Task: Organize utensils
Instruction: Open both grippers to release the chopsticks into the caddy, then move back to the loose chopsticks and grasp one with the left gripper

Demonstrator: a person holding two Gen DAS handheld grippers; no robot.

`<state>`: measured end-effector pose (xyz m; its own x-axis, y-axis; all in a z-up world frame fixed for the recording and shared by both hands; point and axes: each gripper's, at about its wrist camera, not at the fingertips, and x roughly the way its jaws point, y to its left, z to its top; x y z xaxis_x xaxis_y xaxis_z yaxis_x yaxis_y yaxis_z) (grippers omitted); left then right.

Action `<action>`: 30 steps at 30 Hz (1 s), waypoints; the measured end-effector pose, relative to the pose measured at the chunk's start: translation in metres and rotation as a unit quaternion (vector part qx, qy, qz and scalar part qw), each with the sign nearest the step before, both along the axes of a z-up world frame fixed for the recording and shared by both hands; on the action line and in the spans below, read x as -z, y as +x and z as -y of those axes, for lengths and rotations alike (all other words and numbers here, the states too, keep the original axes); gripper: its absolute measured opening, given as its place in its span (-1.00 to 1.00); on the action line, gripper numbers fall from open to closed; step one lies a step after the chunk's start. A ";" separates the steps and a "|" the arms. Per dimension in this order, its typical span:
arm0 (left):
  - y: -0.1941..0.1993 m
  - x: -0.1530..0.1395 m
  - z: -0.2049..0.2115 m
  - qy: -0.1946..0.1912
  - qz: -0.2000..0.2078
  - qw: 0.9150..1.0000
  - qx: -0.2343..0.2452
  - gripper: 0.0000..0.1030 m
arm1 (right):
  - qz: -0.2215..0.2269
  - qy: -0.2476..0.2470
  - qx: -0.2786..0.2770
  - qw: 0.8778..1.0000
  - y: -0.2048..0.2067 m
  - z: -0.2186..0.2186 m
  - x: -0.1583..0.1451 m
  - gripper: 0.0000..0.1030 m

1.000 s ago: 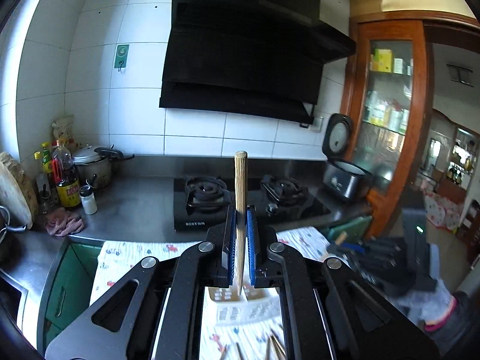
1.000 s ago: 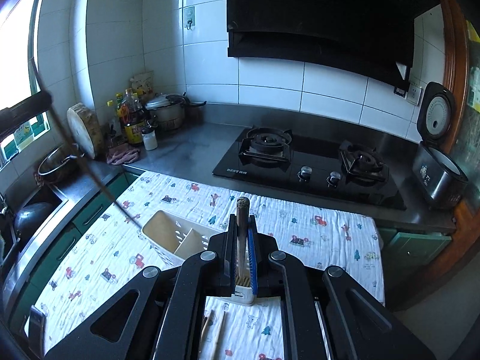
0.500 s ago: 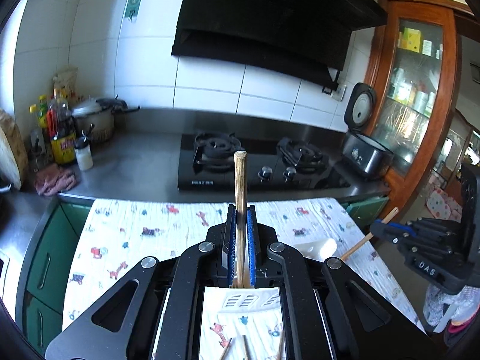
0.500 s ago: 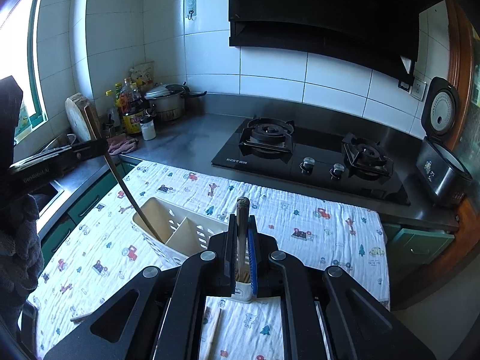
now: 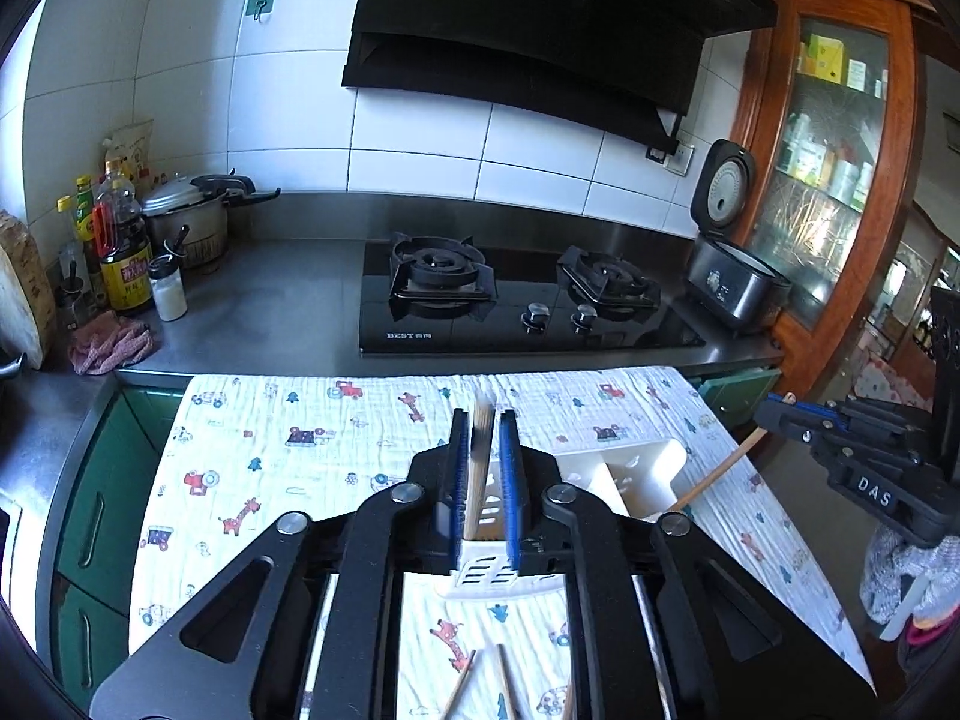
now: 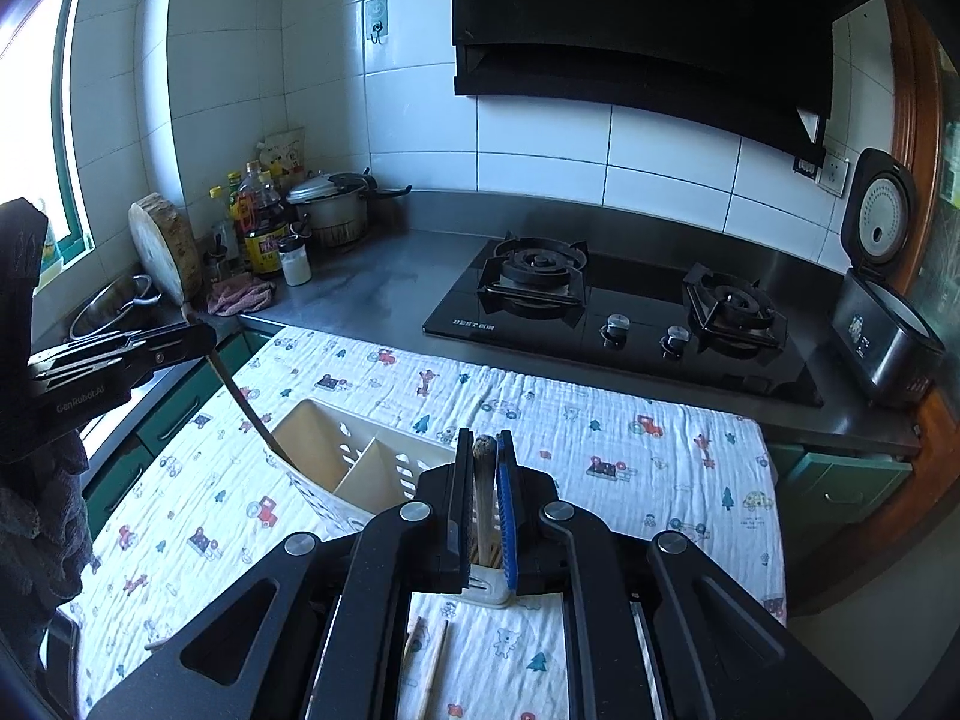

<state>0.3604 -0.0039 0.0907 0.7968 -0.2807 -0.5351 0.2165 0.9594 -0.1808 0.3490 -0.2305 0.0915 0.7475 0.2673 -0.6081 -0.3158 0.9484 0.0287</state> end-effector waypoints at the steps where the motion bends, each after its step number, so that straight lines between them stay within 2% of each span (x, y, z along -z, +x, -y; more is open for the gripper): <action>1: -0.003 -0.002 -0.001 0.000 0.004 1.000 0.000 -0.54 | 0.002 0.001 0.001 1.000 -0.001 0.001 -0.002 -0.75; 4: -0.017 -0.008 -0.004 0.000 0.020 1.000 0.002 -0.45 | 0.015 0.003 0.005 1.000 -0.008 0.003 -0.009 -0.52; 6: -0.028 -0.013 -0.007 0.003 0.030 1.000 0.006 -0.45 | 0.028 0.000 0.011 1.000 -0.016 0.005 -0.016 -0.44; 8: -0.041 -0.017 -0.008 0.011 0.040 0.999 0.008 -0.45 | 0.040 0.002 0.013 0.999 -0.026 0.008 -0.023 -0.28; 14: -0.093 -0.013 -0.019 0.018 0.064 0.998 0.024 -0.45 | 0.075 0.003 0.014 0.997 -0.065 0.016 -0.036 -0.06; 20: -0.136 0.022 -0.026 0.022 0.049 0.998 0.039 -0.45 | 0.084 0.007 0.007 0.996 -0.099 0.023 -0.030 0.04; 25: -0.160 0.066 -0.023 0.045 0.011 0.997 0.069 -0.45 | 0.080 0.018 0.000 0.997 -0.129 0.027 -0.014 0.08; 30: -0.173 0.110 -0.015 0.070 -0.036 0.990 0.117 -0.45 | 0.066 0.045 -0.005 0.997 -0.152 0.033 0.008 0.09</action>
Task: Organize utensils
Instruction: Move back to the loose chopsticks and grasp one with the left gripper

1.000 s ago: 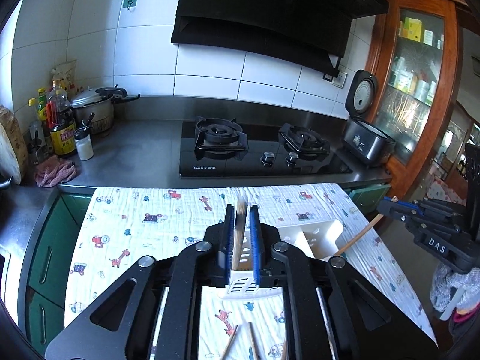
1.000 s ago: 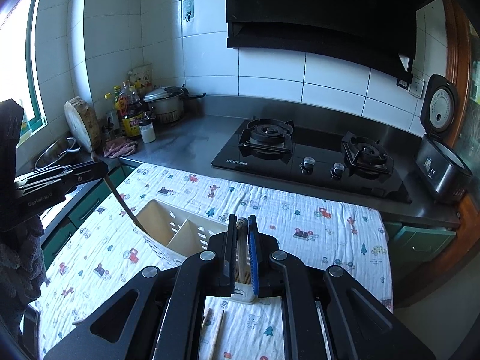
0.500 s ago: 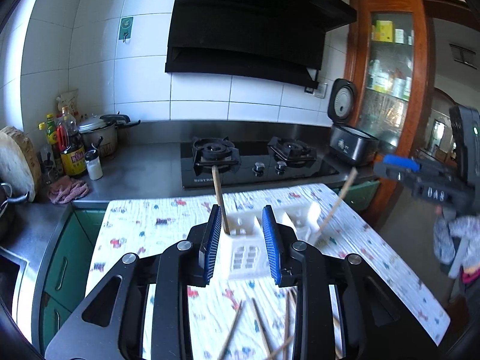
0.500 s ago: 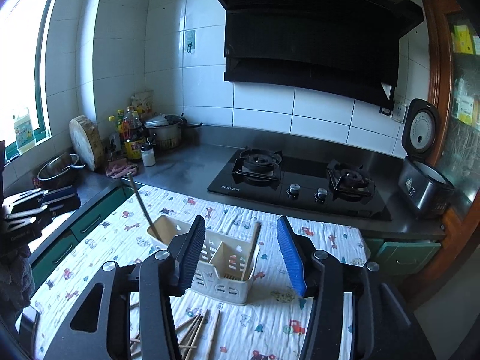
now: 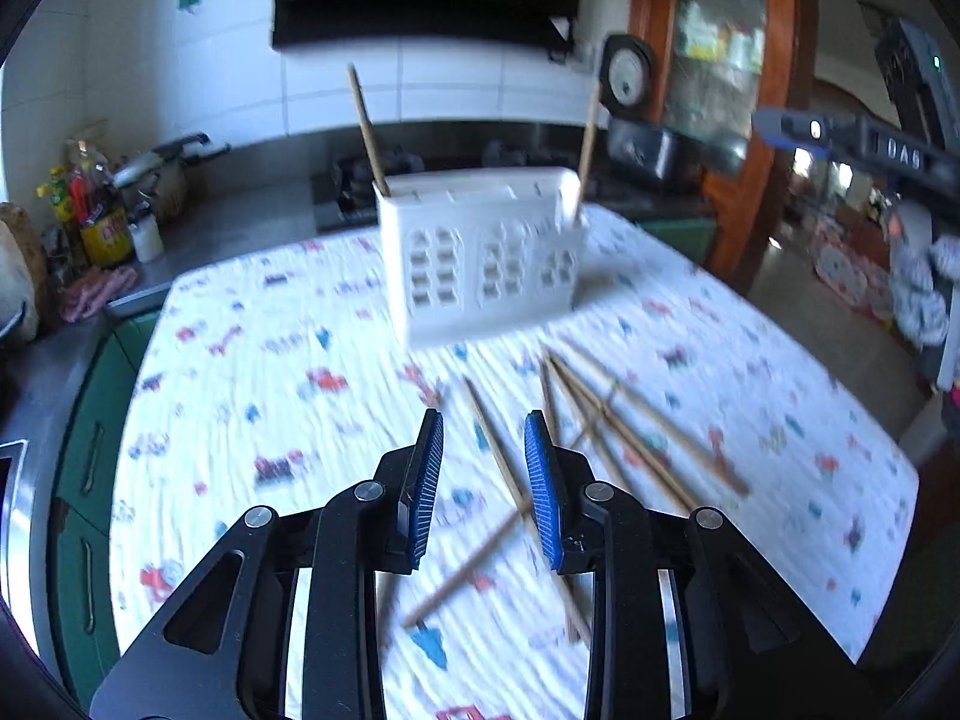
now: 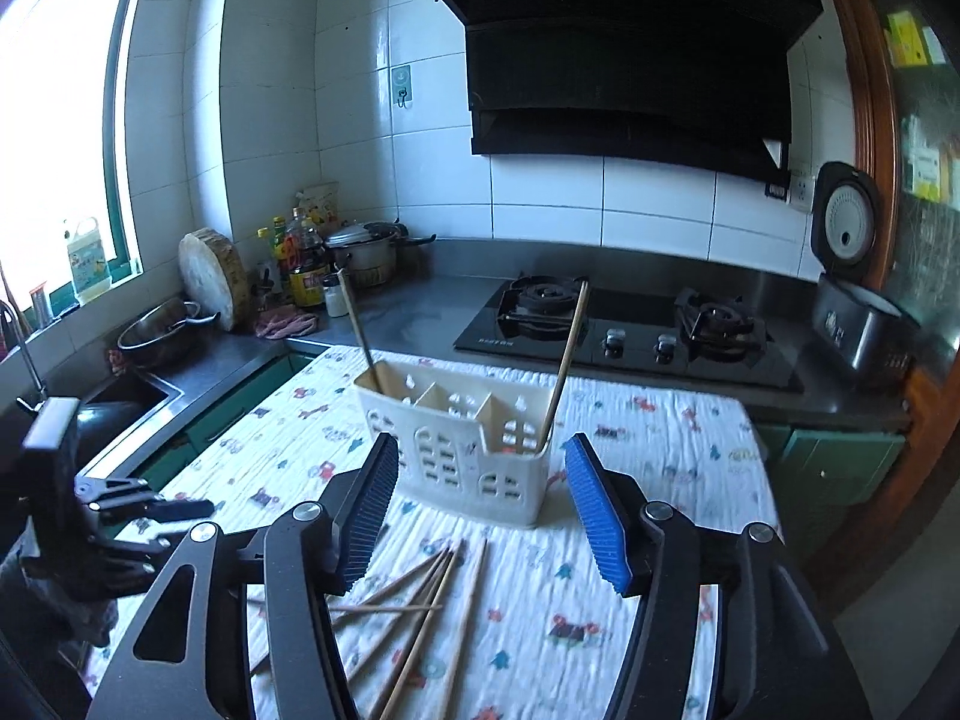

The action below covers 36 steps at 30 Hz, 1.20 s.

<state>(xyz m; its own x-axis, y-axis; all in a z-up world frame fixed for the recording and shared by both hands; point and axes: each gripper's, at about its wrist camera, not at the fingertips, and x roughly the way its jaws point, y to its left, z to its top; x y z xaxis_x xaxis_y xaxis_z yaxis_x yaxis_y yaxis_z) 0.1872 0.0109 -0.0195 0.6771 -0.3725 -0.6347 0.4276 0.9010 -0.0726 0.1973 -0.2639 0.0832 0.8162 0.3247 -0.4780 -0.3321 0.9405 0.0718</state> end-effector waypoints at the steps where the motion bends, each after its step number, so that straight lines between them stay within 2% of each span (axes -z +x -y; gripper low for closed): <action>1: -0.002 0.009 0.002 0.007 -0.008 1.000 0.009 -0.45 | -0.003 0.001 0.000 1.000 -0.005 0.001 0.006 0.10; 6: -0.007 0.050 0.008 0.052 -0.042 0.997 0.035 -0.45 | -0.022 0.004 0.000 1.000 -0.024 0.000 0.036 0.15; 13: -0.002 0.082 0.006 0.092 -0.072 0.992 0.048 -0.53 | -0.041 -0.014 0.001 0.999 -0.041 -0.005 0.071 0.15; 23: 0.005 0.089 0.004 0.102 -0.074 0.991 0.052 -0.53 | -0.079 -0.013 -0.007 0.997 -0.051 -0.011 0.106 0.15; 32: 0.006 0.095 0.010 0.119 -0.073 0.988 0.060 -0.53 | -0.102 -0.008 -0.006 0.995 -0.054 -0.010 0.121 0.15; 36: 0.001 0.094 0.013 0.119 -0.074 0.988 0.062 -0.66 | -0.110 -0.006 -0.003 0.994 -0.055 -0.009 0.126 0.15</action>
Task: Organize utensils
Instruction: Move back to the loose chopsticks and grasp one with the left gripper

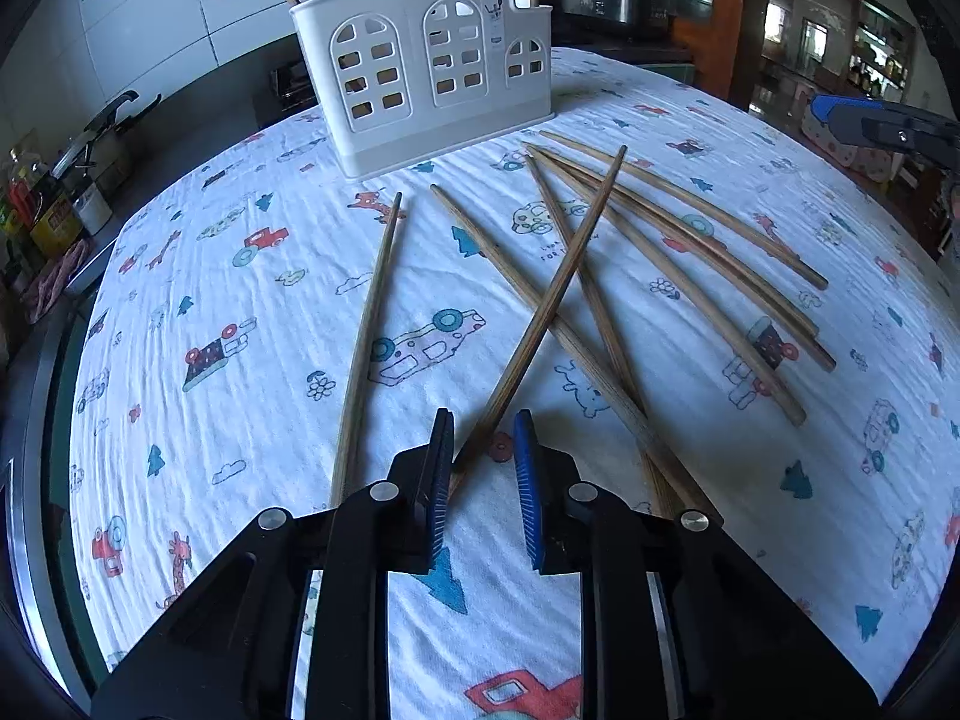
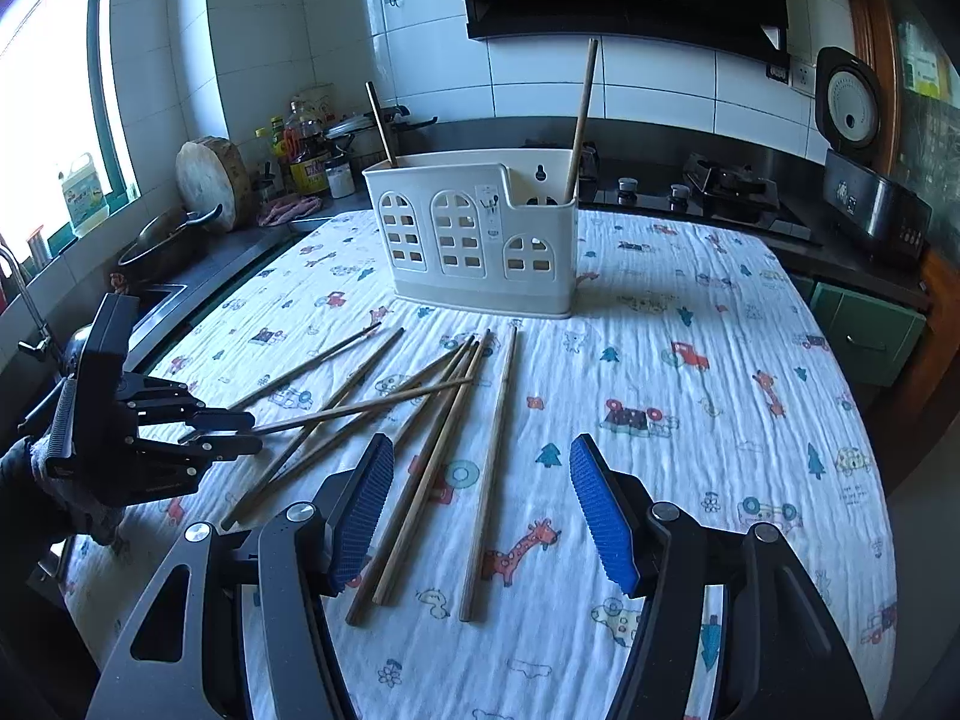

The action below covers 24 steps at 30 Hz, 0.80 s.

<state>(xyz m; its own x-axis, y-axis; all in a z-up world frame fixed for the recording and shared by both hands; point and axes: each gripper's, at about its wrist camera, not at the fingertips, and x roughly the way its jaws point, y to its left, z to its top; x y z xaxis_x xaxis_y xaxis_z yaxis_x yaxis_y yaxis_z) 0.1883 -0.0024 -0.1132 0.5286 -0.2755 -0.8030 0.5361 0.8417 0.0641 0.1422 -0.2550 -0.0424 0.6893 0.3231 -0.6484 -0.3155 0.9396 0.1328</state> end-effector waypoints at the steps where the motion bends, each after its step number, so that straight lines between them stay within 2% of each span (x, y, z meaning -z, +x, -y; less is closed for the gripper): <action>1: -0.002 0.000 0.002 0.001 -0.001 1.000 -0.001 -0.67 | -0.002 0.001 0.001 1.000 0.000 0.001 0.001 0.15; 9: -0.005 0.001 0.002 -0.009 -0.009 0.999 -0.029 -0.68 | -0.018 0.004 0.000 1.000 0.000 -0.001 0.014 0.15; 12: -0.005 0.001 0.004 -0.007 -0.006 0.999 -0.035 -0.78 | -0.026 0.001 0.005 1.000 0.002 0.001 0.020 0.15; 15: -0.010 0.001 0.013 0.014 0.004 0.999 -0.035 -0.88 | -0.040 -0.004 0.011 0.999 0.004 0.003 0.029 0.15; 19: -0.019 -0.004 0.019 0.005 0.011 0.999 -0.033 -0.89 | -0.057 -0.007 0.011 0.998 0.006 0.003 0.040 0.05; 24: -0.030 -0.020 0.019 -0.019 0.027 0.999 -0.042 -0.89 | -0.072 -0.019 0.000 0.997 0.007 -0.008 0.051 -0.18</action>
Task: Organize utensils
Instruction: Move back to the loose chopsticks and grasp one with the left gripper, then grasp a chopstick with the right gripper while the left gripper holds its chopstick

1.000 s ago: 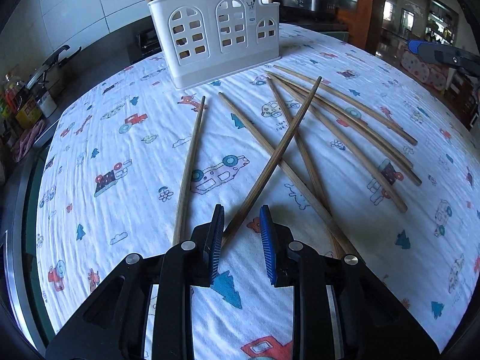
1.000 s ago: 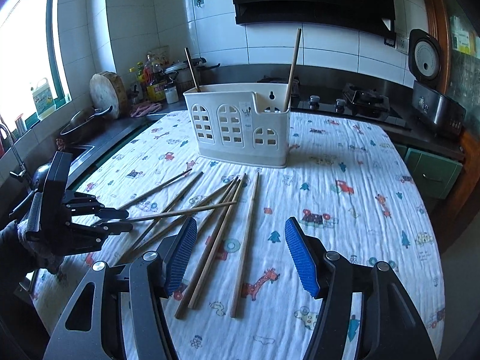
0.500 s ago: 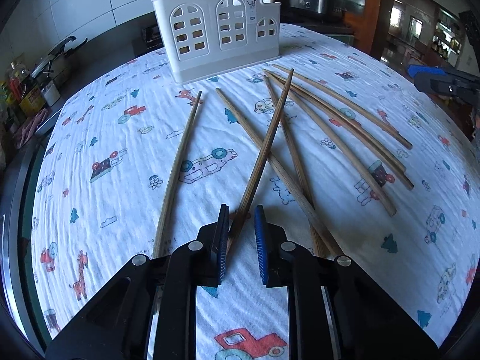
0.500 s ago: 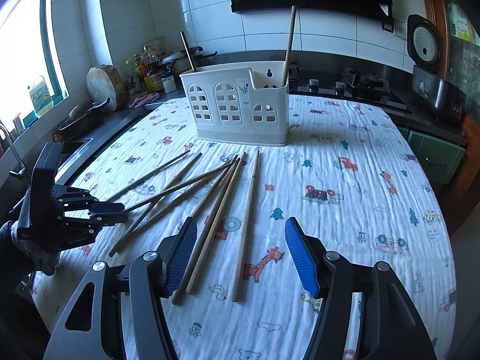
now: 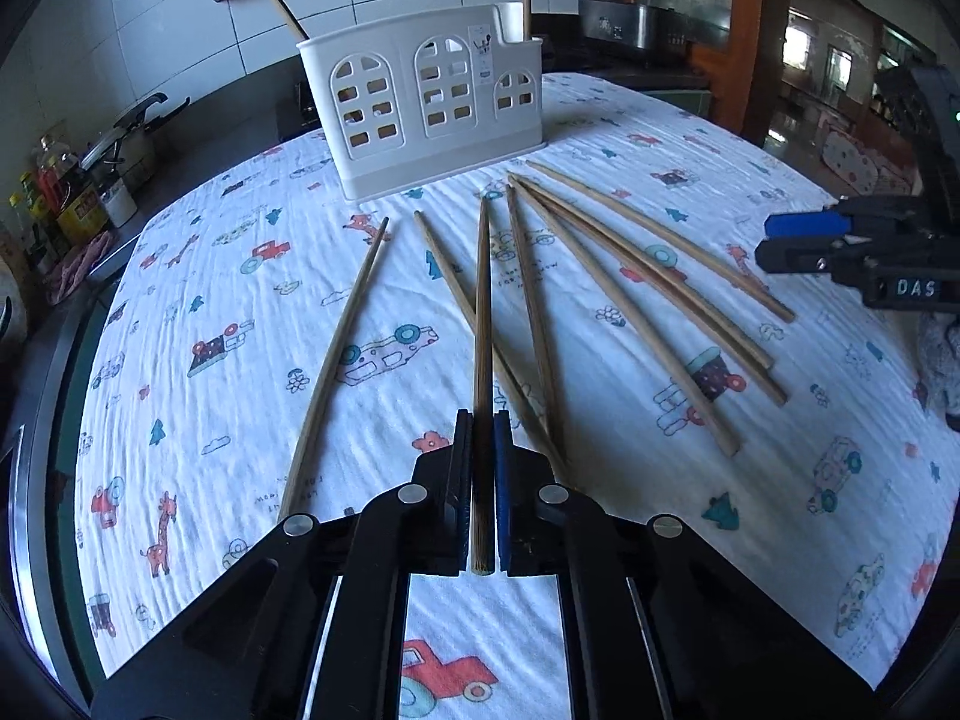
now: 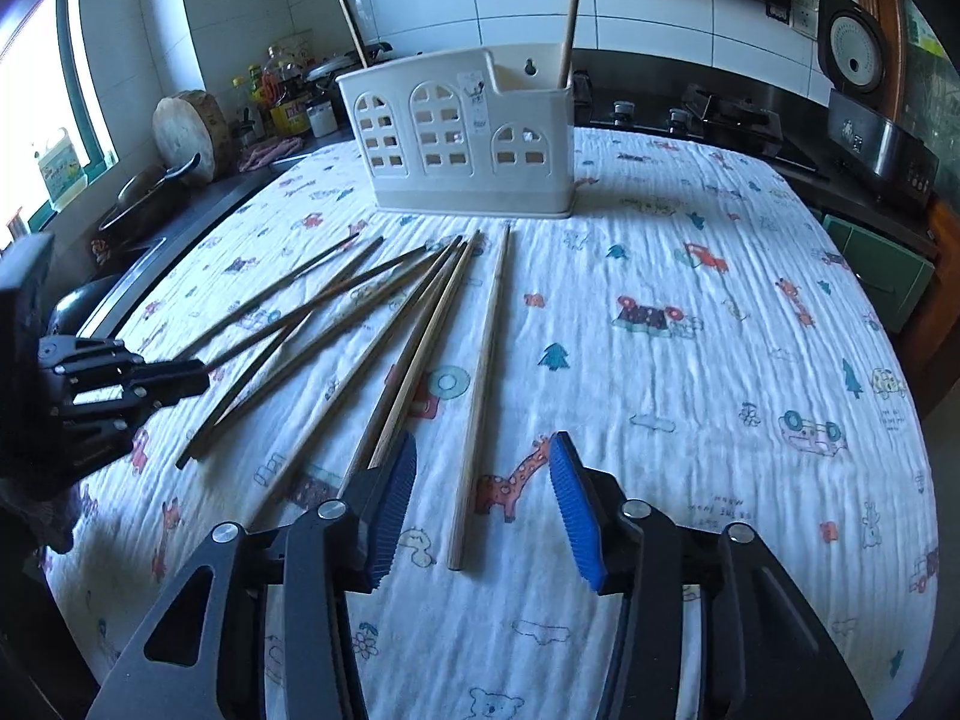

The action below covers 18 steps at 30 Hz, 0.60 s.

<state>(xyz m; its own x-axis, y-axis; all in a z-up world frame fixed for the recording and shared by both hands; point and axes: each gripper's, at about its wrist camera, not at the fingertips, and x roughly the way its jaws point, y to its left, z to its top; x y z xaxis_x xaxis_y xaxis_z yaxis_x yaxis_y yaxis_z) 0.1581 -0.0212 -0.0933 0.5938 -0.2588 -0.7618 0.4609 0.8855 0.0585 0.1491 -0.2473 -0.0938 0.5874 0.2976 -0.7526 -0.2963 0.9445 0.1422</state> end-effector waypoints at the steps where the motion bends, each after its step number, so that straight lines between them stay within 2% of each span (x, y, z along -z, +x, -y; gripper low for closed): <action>1: -0.002 -0.004 -0.001 -0.005 0.005 1.000 -0.001 -0.89 | -0.001 -0.002 -0.002 1.000 0.000 -0.002 0.001 -0.23; 13: -0.013 -0.054 -0.008 -0.081 0.062 0.994 -0.025 -0.90 | -0.028 0.002 0.012 1.000 0.017 -0.014 0.023 -0.60; 18: -0.007 -0.061 -0.007 -0.100 0.066 0.992 -0.029 -0.90 | -0.017 -0.026 0.020 0.999 0.017 -0.019 0.022 -0.71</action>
<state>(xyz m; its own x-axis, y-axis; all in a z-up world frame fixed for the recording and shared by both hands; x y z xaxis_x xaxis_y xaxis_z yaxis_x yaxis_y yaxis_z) 0.1514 -0.0142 -0.0328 0.7037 -0.3588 -0.6133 0.4085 0.9105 -0.0640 0.1661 -0.2283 -0.1163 0.5722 0.2345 -0.7858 -0.2534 0.9619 0.1025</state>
